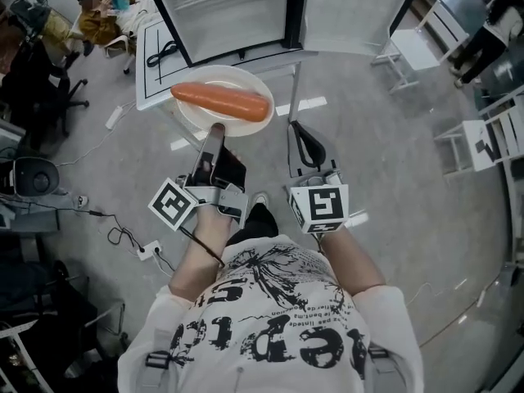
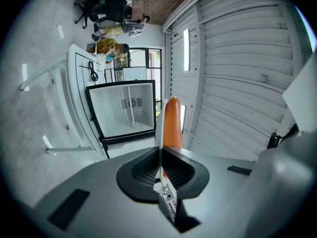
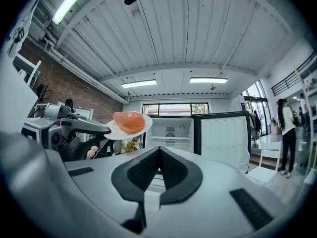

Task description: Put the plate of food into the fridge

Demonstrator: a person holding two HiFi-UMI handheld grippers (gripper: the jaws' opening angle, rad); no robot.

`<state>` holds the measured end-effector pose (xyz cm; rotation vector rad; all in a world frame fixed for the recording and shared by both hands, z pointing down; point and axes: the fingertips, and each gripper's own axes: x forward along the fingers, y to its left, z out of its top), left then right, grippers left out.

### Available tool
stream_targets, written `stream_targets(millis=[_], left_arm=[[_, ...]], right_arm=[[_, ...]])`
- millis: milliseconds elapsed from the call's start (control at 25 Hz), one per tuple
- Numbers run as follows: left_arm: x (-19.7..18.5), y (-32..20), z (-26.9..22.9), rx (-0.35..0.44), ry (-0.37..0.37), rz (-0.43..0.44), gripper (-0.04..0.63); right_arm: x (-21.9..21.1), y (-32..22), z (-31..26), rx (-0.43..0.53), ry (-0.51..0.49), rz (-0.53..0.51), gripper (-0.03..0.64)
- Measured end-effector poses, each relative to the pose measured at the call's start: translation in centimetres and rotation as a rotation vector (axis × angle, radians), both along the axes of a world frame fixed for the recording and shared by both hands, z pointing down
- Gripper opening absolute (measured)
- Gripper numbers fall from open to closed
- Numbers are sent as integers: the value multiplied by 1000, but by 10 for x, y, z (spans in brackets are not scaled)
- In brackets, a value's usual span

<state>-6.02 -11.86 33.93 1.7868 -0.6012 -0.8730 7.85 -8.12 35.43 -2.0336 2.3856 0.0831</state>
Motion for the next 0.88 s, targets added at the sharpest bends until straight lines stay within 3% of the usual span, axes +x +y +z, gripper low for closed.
stream_targets(millis=[440, 880], left_arm=[[23, -163, -18, 10, 34, 92, 24], [23, -255, 0, -35, 28, 58, 23]], right_arm=[[19, -155, -23, 9, 32, 78, 0], [32, -259, -9, -30, -4, 56, 2]])
